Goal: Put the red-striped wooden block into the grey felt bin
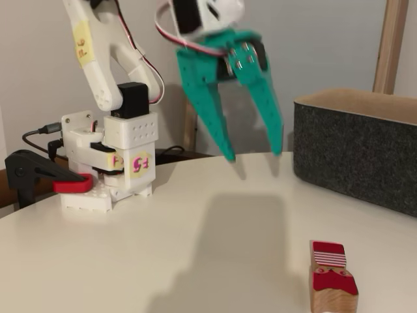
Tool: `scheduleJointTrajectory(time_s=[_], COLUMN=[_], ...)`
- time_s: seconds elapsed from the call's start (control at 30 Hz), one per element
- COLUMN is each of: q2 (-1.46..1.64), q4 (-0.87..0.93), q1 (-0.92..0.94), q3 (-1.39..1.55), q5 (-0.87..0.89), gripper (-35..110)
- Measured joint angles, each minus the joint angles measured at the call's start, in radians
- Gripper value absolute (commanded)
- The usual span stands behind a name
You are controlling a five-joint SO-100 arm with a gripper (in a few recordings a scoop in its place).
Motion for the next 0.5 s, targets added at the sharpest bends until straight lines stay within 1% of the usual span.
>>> scheduleJointTrajectory(time_s=[0.17, 0.5], q2=[-0.077, -0.204], q4=[-0.014, -0.109], q1=[0.006, -0.020], q3=[0.000, -0.003], q5=[-0.009, -0.067], gripper=[23, 23])
